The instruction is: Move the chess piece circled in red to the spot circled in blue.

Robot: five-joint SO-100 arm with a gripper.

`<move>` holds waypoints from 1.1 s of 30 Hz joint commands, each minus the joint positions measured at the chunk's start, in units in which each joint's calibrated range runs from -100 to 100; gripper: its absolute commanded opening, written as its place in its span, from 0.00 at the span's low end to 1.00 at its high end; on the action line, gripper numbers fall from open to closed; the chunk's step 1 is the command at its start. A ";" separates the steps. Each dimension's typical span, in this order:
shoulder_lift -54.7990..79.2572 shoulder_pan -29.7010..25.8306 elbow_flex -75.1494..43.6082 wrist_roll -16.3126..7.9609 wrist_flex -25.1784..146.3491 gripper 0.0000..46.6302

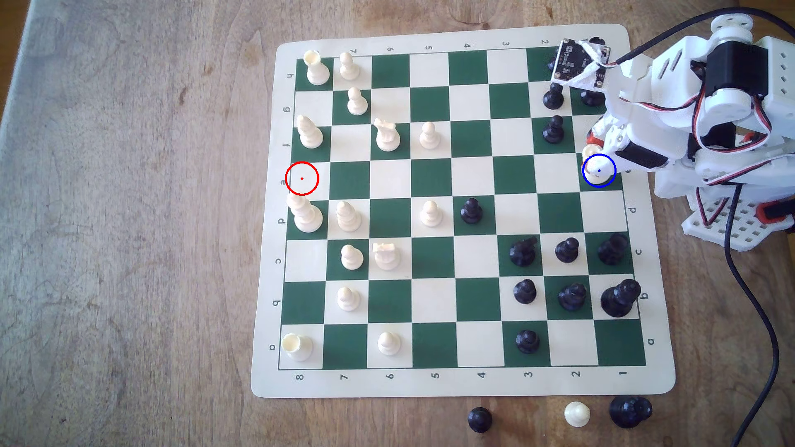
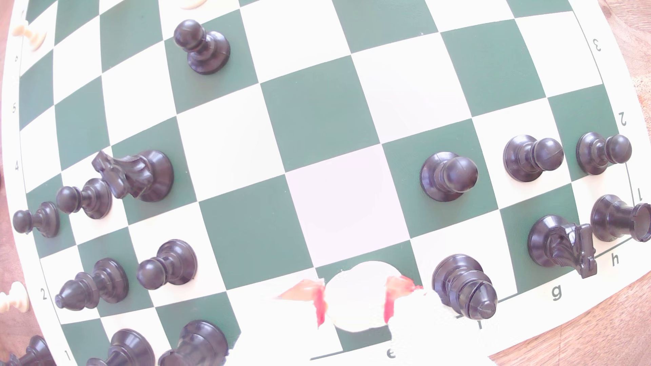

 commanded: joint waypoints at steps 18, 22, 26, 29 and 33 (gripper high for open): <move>1.11 2.20 -9.14 1.61 5.53 0.46; 1.87 2.52 -11.68 1.61 6.35 0.46; 2.72 2.67 -14.12 2.00 8.40 0.46; 2.97 2.67 -14.67 2.34 9.71 0.46; 3.48 2.75 -16.30 2.39 11.26 0.47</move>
